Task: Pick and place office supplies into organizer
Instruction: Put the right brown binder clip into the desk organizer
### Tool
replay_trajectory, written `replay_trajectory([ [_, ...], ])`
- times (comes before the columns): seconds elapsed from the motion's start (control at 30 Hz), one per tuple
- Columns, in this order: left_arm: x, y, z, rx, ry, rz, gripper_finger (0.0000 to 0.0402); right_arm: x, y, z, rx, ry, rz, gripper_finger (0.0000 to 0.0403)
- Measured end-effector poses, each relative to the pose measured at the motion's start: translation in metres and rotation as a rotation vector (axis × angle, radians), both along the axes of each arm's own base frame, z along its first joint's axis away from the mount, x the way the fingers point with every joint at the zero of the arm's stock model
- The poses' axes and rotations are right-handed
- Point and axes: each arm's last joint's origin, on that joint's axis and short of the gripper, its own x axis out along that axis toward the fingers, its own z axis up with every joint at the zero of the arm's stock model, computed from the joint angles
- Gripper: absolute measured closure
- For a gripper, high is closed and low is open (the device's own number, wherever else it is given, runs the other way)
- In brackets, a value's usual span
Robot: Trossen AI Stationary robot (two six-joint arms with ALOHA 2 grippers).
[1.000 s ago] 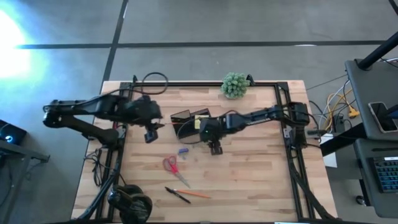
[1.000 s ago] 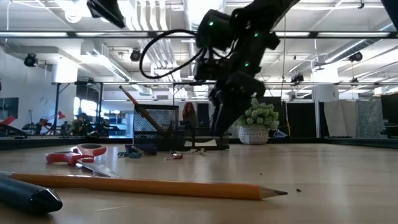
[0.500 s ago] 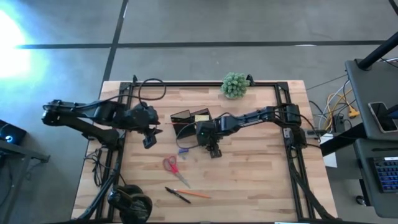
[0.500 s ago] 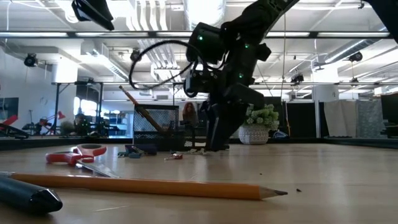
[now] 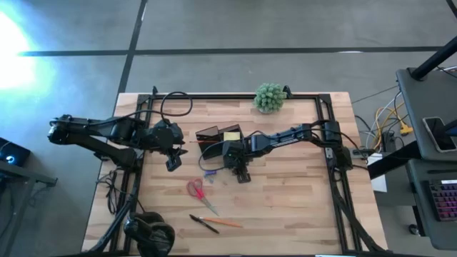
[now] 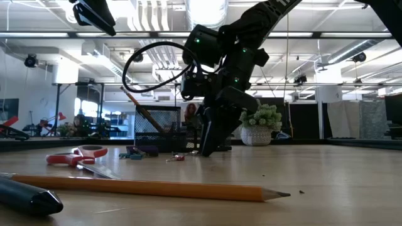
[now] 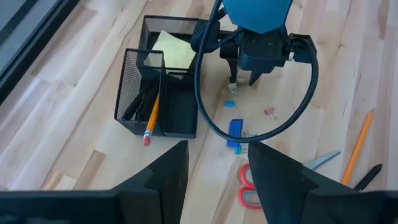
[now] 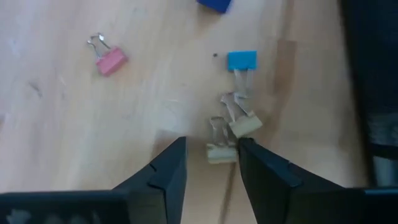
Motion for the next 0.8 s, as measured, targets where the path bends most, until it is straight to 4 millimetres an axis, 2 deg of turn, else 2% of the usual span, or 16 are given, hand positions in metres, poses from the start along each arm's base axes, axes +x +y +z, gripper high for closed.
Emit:
replay_trajectory([
  [0.17,0.000,0.000,0.000,0.000,0.001,0.000,0.0249,0.001,0.000,-0.001,-0.002,0.006,-0.010,0.0288],
  [0.47,0.000,0.000,-0.001,0.000,0.003,0.000,0.0249,0.000,0.000,0.002,-0.029,0.005,-0.053,0.0349],
  [0.57,0.000,0.000,-0.001,0.001,0.004,-0.001,0.0249,-0.005,0.000,0.015,-0.036,0.001,-0.110,0.0354],
  [0.73,0.000,0.000,-0.001,0.005,0.006,-0.006,0.0249,-0.012,-0.003,0.067,-0.071,-0.145,-0.283,0.0349],
  [0.8,0.000,0.000,-0.001,0.006,0.006,-0.006,0.0249,-0.011,-0.004,0.080,-0.047,-0.214,-0.360,0.0349],
])
